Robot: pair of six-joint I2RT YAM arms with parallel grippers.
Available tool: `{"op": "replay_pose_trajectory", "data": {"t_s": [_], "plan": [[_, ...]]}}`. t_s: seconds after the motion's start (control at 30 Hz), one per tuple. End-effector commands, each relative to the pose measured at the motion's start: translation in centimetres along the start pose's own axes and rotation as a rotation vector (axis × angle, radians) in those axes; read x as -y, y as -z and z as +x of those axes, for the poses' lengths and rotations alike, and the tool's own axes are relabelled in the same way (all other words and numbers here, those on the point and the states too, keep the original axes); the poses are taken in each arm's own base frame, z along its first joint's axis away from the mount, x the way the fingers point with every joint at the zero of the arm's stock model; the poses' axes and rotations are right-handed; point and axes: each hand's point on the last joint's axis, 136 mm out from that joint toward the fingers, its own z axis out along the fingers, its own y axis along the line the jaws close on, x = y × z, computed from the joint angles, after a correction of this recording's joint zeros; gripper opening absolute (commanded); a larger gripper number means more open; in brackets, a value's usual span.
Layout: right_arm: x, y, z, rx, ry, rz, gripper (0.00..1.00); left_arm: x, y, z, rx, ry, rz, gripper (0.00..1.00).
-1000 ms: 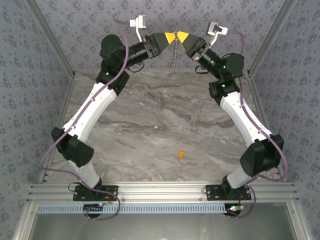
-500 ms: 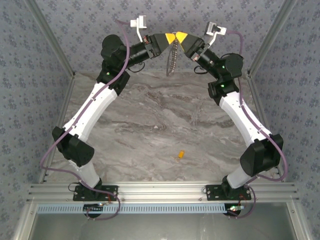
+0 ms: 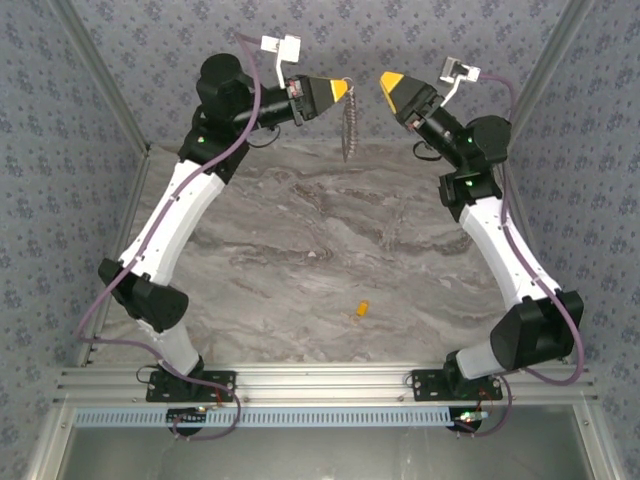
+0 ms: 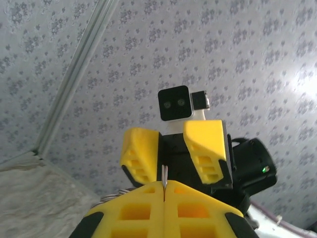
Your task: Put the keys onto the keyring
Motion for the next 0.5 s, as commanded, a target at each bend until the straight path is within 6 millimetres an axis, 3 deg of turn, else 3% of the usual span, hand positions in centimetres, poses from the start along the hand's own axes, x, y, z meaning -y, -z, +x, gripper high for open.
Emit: {"op": "replay_pose_trajectory", "data": {"t_s": [0.0, 0.23, 0.47], "plan": [[-1.5, 0.9, 0.7, -0.043, 0.031, -0.002, 0.51, 1.9, 1.3, 0.8, -0.086, -0.194, 0.001, 0.0], [-2.6, 1.0, 2.2, -0.123, 0.062, -0.011, 0.51, 3.4, 2.1, 2.0, -0.145, -0.37, 0.066, 0.0], [-4.1, 0.4, 4.5, -0.241, 0.108, -0.044, 0.51, 4.3, 2.3, 2.3, -0.162, -0.389, 0.111, 0.0]]}}
